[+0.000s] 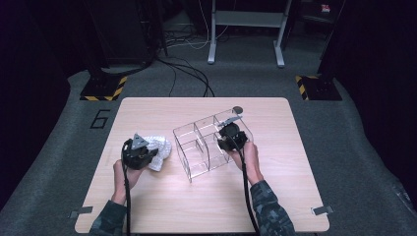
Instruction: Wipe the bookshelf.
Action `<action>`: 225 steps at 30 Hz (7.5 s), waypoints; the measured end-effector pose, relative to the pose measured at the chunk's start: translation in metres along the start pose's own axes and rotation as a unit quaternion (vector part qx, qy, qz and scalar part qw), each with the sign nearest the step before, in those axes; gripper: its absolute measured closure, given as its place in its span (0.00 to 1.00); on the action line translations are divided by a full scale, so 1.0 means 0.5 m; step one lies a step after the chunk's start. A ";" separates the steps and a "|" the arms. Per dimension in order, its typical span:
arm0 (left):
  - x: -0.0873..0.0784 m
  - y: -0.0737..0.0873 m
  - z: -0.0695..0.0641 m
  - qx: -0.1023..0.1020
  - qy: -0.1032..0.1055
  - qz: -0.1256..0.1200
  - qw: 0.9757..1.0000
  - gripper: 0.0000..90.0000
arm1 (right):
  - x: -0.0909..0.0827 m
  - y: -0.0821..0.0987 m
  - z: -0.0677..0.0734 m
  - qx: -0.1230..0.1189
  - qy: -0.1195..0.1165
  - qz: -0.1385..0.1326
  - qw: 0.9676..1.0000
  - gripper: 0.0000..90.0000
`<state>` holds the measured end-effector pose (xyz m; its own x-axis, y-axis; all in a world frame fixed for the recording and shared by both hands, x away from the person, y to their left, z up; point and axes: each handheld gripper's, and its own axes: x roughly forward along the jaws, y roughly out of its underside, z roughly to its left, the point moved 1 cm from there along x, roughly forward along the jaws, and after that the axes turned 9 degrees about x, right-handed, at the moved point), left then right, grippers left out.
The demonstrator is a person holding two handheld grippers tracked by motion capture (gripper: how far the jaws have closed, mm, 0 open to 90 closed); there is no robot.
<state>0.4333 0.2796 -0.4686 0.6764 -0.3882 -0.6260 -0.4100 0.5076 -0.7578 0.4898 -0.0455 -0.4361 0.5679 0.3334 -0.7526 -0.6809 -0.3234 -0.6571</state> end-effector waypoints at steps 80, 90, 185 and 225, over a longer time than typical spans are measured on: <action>-0.004 -0.004 0.011 0.003 -0.005 0.004 1.000 0.93 | -0.010 -0.039 -0.073 -0.135 -0.141 0.041 0.980 0.97; 0.003 -0.007 0.005 0.008 0.000 0.005 1.000 0.93 | 0.000 -0.025 -0.083 -0.165 -0.165 0.037 0.972 0.96; 0.155 -0.286 -0.002 0.054 0.054 -0.028 0.997 0.93 | 0.012 0.077 -0.169 0.085 0.070 -0.133 0.985 0.79; 0.151 -0.271 -0.056 0.104 0.112 -0.024 0.988 0.93 | 0.012 0.071 -0.167 0.086 0.078 -0.123 0.986 0.80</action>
<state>0.5227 0.1601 -0.4184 0.5292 -0.5647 -0.6333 -0.2298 0.6231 -0.7476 0.5075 -0.1291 -0.4676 0.7810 0.2387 -0.5771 -0.5737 -0.0909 -0.8140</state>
